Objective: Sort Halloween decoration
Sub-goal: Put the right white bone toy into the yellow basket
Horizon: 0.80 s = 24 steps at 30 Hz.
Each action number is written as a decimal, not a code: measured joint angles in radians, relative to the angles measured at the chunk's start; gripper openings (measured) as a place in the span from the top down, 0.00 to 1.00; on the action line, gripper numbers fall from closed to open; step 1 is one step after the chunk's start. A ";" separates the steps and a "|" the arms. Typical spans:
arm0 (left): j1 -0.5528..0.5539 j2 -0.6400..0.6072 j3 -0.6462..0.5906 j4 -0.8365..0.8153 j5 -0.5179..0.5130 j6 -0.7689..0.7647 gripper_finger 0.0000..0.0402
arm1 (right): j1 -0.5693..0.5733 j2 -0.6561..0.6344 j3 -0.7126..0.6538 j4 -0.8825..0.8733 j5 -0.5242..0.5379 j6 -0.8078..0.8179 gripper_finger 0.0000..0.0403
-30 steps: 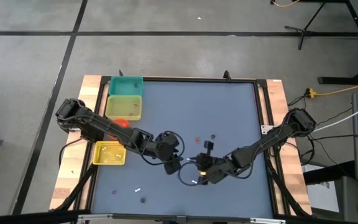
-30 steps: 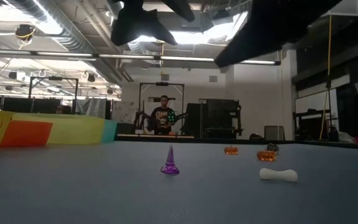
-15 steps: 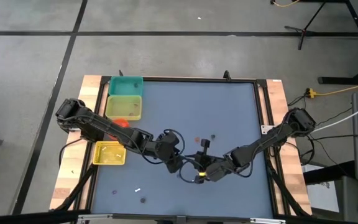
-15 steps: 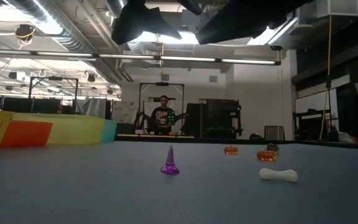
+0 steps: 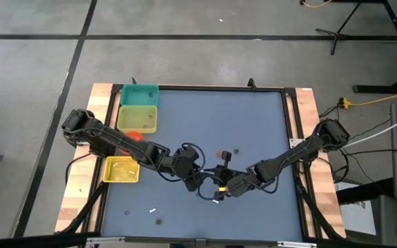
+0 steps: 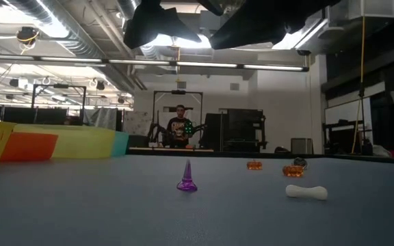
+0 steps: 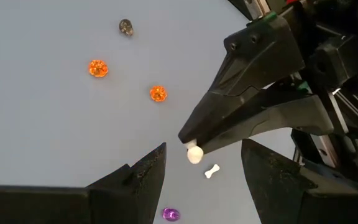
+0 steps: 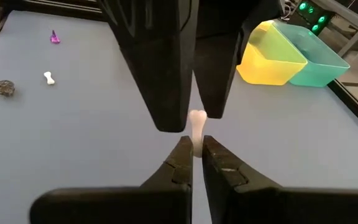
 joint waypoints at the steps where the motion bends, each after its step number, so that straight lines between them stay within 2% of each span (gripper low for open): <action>1: 0.000 0.000 0.000 0.000 0.000 0.000 0.52 | 0.000 0.000 0.000 0.000 0.000 0.000 0.96; 12: 0.000 0.000 0.000 -0.001 0.000 0.000 0.53 | 0.000 0.000 0.000 0.046 0.000 0.002 0.96; 24: -0.001 0.000 0.000 -0.002 0.001 0.000 0.71 | 0.000 0.000 0.000 0.044 0.000 0.002 0.96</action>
